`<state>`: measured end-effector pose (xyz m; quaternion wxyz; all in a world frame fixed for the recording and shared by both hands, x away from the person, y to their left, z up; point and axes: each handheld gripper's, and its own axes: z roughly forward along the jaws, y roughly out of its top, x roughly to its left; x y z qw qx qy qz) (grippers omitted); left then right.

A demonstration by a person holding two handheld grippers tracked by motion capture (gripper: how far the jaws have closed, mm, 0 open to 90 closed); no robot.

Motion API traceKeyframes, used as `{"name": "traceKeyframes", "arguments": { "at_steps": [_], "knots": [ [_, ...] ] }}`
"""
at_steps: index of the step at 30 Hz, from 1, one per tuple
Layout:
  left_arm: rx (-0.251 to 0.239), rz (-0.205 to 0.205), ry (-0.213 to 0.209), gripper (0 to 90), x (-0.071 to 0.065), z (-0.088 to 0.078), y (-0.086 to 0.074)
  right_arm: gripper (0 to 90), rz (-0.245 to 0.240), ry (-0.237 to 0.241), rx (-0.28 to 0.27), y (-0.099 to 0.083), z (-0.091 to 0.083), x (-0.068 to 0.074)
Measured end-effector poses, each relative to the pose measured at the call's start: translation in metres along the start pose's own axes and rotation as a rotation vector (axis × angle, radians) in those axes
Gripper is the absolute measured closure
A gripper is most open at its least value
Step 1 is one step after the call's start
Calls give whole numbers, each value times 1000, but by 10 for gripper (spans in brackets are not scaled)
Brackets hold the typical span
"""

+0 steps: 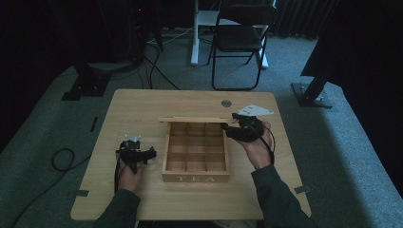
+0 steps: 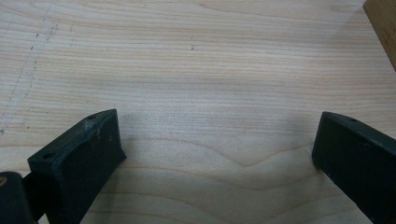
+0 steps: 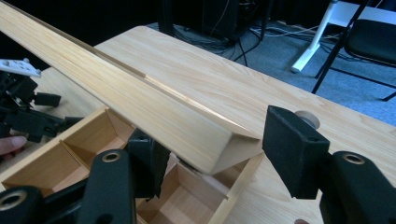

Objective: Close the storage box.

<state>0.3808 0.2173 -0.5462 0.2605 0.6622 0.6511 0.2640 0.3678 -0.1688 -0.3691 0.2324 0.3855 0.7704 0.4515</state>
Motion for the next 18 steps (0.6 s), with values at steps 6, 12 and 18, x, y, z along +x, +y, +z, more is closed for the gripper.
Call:
{"name": "traceKeyframes", "arguments": {
  "at_steps": [6, 12, 18],
  "knots": [
    [-2, -3, -1, 16, 0, 0, 0, 407, -1, 6, 2, -5, -1, 4],
    [-2, -2, -1, 16, 0, 0, 0, 403, 7, 9, 1, -8, -2, 4],
    [0, 0, -1, 16, 0, 0, 0, 403, -9, -14, 8, -10, -3, 9]
  ]
}}
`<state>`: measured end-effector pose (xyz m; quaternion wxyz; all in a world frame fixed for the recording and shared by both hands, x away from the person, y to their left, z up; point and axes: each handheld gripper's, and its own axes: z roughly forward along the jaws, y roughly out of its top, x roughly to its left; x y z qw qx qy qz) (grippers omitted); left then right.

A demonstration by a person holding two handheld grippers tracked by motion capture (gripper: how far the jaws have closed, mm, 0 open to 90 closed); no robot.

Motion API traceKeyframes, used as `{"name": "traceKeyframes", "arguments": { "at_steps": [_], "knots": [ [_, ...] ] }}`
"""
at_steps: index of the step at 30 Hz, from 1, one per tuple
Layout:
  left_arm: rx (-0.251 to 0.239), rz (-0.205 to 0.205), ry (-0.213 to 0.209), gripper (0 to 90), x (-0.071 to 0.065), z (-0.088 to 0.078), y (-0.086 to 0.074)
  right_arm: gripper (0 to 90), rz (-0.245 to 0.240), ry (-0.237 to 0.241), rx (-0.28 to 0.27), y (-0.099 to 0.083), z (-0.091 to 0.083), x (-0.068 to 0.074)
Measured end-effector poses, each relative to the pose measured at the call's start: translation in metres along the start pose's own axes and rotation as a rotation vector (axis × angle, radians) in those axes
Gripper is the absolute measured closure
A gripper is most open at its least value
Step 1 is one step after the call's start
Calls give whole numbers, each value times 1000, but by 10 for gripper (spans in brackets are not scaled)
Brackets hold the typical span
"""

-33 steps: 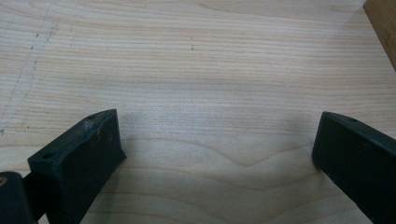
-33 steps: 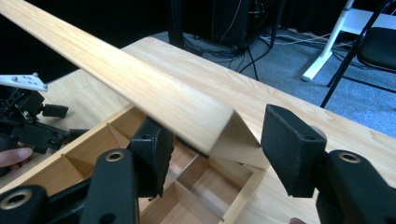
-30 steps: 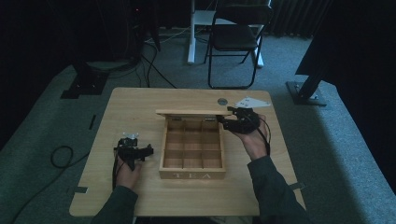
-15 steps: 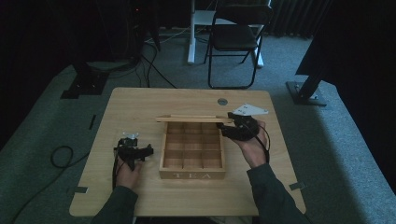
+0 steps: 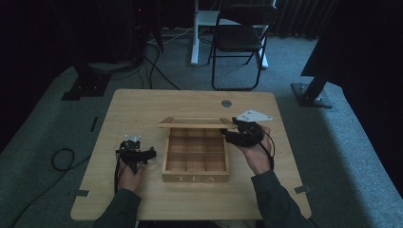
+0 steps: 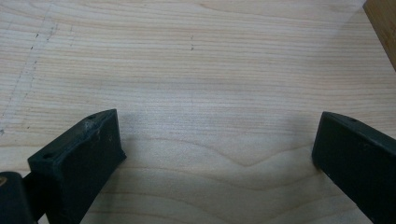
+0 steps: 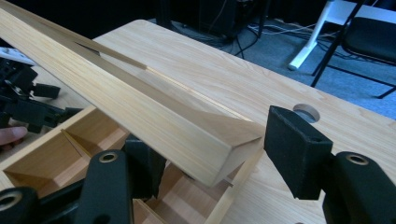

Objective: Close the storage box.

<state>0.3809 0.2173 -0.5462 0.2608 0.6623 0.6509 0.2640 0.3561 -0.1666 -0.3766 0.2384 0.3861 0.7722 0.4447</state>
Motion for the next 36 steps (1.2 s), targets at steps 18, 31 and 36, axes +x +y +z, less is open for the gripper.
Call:
{"name": "traceKeyframes", "arguments": {
  "at_steps": [18, 31, 36],
  "knots": [
    [1, 2, 0, 16, 0, 0, 0, 390, 9, 9, -3, -10, -5, 6],
    [1, 1, 0, 16, 0, 0, 0, 388, 19, 22, -15, -16, -9, 8],
    [1, 0, 0, 16, 0, 0, 0, 386, 19, 26, -15, -18, -10, 8]
  ]
}}
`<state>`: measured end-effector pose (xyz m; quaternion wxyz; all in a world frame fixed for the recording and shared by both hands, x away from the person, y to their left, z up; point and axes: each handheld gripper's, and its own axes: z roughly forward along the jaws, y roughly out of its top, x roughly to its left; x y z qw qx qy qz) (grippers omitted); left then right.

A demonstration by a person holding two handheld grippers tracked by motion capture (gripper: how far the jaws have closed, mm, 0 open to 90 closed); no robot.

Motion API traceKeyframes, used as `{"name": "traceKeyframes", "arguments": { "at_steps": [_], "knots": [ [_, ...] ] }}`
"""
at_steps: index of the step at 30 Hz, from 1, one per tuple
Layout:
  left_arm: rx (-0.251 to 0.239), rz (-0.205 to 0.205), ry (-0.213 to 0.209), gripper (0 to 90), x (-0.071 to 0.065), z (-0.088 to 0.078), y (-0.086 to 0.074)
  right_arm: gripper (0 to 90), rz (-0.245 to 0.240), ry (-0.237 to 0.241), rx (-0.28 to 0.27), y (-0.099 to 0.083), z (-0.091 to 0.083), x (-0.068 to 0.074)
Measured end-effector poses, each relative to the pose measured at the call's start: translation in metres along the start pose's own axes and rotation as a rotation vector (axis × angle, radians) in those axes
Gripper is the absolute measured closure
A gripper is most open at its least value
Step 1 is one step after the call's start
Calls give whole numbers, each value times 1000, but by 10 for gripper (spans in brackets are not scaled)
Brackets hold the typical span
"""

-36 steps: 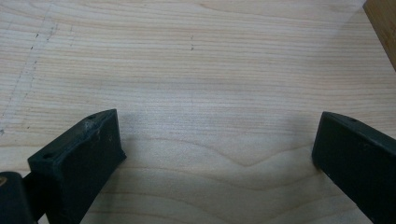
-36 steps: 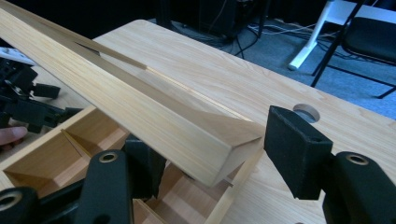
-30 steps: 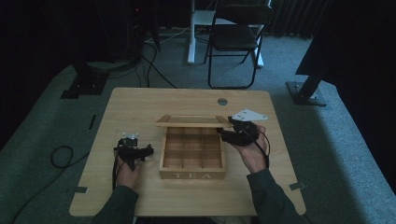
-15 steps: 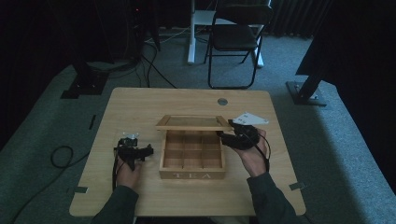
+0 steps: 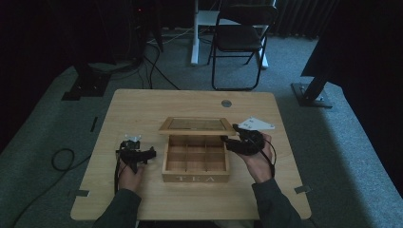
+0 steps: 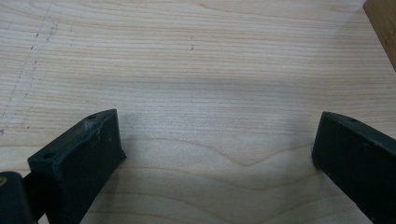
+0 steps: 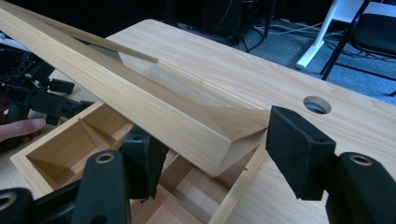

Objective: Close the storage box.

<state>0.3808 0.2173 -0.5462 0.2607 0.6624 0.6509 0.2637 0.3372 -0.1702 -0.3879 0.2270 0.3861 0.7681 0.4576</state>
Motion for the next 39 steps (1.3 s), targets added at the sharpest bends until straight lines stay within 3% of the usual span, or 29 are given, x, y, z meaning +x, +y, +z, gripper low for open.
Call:
{"name": "traceKeyframes", "arguments": {
  "at_steps": [23, 31, 39],
  "knots": [
    [4, 6, 0, 16, 0, 0, 0, 380, 7, 12, -1, -13, -7, 6],
    [4, 4, 1, 16, 0, 0, 0, 375, -23, -8, 12, -20, -8, 12],
    [1, 1, 1, 16, 0, 0, 0, 373, -21, 5, 11, -28, -9, 14]
  ]
}}
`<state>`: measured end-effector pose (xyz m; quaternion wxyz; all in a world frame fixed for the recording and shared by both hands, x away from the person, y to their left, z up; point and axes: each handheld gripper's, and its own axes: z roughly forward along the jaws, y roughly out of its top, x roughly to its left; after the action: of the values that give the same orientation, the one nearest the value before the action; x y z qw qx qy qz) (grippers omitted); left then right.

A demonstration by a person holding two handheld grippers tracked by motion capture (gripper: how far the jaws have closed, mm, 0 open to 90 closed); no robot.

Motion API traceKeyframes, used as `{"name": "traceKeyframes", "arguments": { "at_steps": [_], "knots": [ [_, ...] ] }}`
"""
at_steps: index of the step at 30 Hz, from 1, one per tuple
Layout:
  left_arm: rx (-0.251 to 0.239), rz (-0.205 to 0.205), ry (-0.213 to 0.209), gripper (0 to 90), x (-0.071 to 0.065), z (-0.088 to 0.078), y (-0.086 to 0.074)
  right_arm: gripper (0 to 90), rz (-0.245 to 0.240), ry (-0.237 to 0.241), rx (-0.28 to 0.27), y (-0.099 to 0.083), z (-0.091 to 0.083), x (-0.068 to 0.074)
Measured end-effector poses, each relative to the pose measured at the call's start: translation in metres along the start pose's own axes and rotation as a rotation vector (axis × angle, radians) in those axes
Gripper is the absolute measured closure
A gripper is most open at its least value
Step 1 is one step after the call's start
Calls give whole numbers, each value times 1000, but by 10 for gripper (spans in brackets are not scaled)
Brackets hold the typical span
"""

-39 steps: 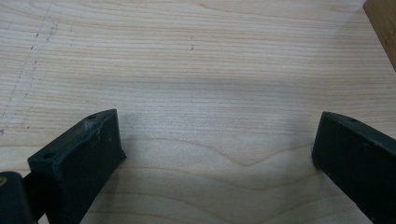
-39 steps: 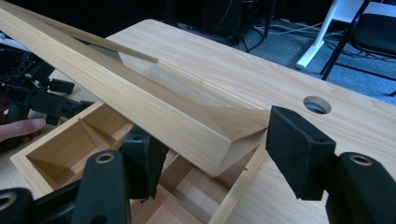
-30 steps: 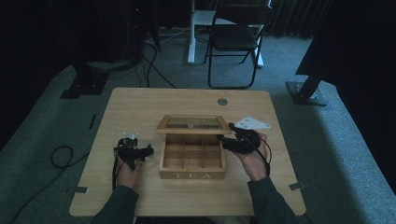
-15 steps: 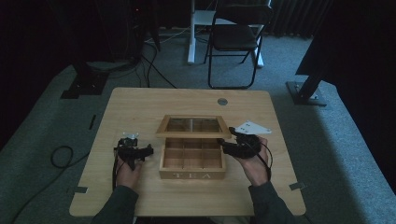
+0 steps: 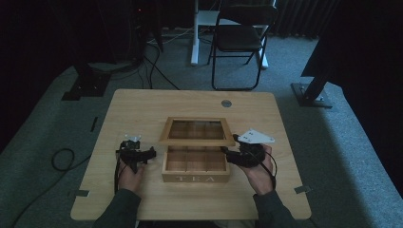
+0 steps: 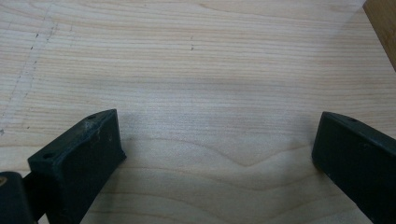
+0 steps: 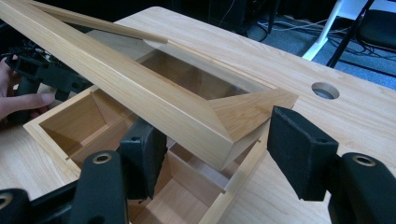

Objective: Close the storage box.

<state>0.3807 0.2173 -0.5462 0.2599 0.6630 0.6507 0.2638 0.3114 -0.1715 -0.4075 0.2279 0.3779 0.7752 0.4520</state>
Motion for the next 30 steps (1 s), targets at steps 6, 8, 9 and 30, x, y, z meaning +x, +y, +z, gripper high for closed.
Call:
{"name": "traceKeyframes", "arguments": {
  "at_steps": [6, 8, 9, 30],
  "knots": [
    [-2, -2, 0, 16, 0, 0, 0, 372, 7, 4, 1, -8, 0, 2],
    [-2, -3, 0, 16, 0, 0, 0, 372, 13, 7, 1, -10, 0, 3],
    [-2, -2, 0, 16, 0, 0, 0, 372, 13, 8, 0, -11, -1, 3],
    [2, 3, 0, 16, 0, 0, 0, 372, 14, 33, -3, -33, 0, 6]
  ]
}}
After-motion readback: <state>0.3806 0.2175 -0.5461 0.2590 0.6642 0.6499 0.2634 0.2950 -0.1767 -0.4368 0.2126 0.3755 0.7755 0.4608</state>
